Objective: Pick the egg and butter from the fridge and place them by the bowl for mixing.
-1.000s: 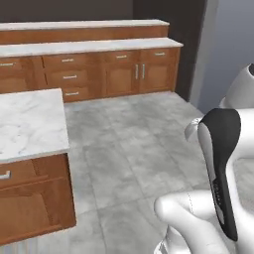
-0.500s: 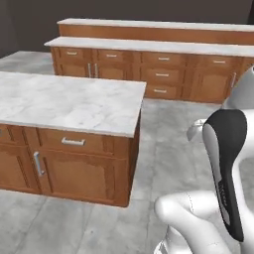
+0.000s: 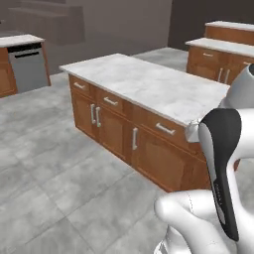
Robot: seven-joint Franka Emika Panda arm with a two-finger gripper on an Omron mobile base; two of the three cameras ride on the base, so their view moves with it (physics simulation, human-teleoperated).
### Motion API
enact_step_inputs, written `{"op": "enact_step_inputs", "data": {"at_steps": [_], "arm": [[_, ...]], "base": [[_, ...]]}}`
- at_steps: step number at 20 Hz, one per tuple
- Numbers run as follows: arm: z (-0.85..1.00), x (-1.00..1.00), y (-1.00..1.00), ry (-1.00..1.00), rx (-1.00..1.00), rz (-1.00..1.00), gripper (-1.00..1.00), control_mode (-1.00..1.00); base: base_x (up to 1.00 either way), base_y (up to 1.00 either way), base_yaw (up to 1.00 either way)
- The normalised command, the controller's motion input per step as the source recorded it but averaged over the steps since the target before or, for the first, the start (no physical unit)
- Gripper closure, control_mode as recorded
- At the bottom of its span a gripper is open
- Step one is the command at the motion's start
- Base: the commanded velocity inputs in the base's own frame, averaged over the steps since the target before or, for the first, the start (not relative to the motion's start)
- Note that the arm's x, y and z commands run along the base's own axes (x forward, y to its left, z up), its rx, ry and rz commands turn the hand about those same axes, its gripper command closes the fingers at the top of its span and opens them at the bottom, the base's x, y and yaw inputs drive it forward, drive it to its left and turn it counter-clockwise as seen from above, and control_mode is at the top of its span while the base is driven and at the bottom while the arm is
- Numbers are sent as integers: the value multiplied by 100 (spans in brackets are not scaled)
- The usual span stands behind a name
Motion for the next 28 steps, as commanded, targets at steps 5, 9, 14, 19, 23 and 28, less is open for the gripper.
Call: {"op": "enact_step_inputs", "data": {"at_steps": [5, 9, 14, 19, 23, 28], "arm": [[0, 0, 0, 0, 0, 0, 100, 100], [0, 0, 0, 0, 0, 0, 100, 100], [0, 0, 0, 0, 0, 0, 100, 100], [0, 0, 0, 0, 0, 0, 100, 100], [0, 0, 0, 0, 0, 0, 100, 100], [0, 0, 0, 0, 0, 0, 100, 100]], "base": [[25, 0, 92], [64, -15, 70], [79, -77, 27], [89, -74, 25], [97, -44, 29], [100, -33, 24]]}}
